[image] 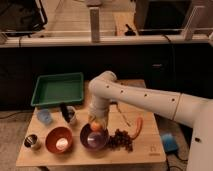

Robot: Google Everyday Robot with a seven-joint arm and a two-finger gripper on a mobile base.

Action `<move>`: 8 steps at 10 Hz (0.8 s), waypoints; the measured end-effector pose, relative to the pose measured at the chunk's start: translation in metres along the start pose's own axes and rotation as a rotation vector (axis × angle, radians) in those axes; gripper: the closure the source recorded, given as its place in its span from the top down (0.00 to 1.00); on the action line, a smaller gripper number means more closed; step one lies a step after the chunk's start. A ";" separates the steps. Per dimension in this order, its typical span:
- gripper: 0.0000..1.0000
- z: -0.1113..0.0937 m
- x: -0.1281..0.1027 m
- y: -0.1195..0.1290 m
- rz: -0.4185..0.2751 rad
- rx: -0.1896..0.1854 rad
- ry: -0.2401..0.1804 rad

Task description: Place apple in purple bowl

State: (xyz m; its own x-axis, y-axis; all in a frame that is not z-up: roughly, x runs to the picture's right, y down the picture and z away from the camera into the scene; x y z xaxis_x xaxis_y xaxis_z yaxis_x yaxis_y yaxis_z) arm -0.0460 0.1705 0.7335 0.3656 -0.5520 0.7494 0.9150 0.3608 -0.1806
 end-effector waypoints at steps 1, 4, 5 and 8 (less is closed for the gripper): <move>0.19 0.003 0.000 0.000 -0.005 -0.004 -0.011; 0.50 0.010 0.000 -0.001 -0.023 -0.024 -0.043; 0.62 0.011 -0.001 -0.001 -0.028 -0.031 -0.047; 0.80 0.014 -0.001 0.000 -0.034 -0.045 -0.055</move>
State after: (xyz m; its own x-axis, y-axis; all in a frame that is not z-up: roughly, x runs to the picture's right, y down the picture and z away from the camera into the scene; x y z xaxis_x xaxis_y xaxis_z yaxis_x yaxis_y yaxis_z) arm -0.0491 0.1816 0.7420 0.3252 -0.5206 0.7894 0.9339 0.3079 -0.1817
